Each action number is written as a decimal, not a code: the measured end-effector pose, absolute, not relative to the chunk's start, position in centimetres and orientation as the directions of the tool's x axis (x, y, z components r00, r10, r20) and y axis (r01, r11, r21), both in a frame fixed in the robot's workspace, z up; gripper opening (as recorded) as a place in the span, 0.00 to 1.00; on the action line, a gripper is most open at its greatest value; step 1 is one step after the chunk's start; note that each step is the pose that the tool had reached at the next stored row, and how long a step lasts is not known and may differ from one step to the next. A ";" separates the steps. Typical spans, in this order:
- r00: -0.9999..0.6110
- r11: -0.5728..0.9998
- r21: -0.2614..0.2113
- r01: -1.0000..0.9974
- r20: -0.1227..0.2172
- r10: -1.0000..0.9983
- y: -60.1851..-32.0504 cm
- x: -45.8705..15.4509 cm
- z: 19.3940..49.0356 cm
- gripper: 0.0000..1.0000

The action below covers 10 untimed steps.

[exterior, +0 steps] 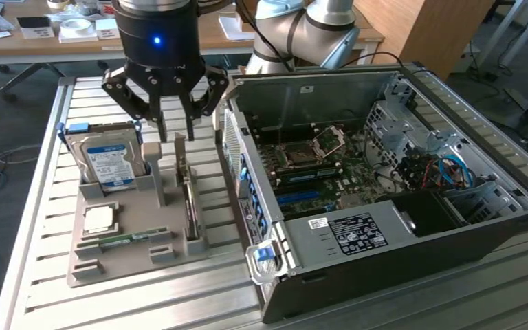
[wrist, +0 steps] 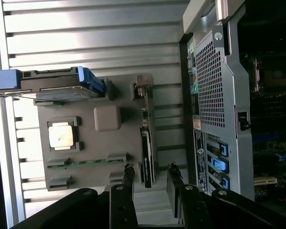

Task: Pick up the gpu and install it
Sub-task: 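Pick up the gpu and move the gpu toward the slot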

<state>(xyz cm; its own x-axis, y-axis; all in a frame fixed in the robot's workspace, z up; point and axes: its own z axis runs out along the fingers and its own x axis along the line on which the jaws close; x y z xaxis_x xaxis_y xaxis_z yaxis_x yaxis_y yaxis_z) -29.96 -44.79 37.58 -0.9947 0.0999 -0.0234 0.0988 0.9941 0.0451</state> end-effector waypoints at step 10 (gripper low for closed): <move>-0.995 0.994 0.045 0.099 -0.023 0.100 -44.8 -30.0 35.8 0.42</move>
<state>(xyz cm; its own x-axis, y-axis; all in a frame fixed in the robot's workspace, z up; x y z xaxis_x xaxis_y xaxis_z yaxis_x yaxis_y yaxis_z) -29.96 -44.79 35.76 -0.9947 0.0999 -0.0234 0.0988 0.9941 0.0450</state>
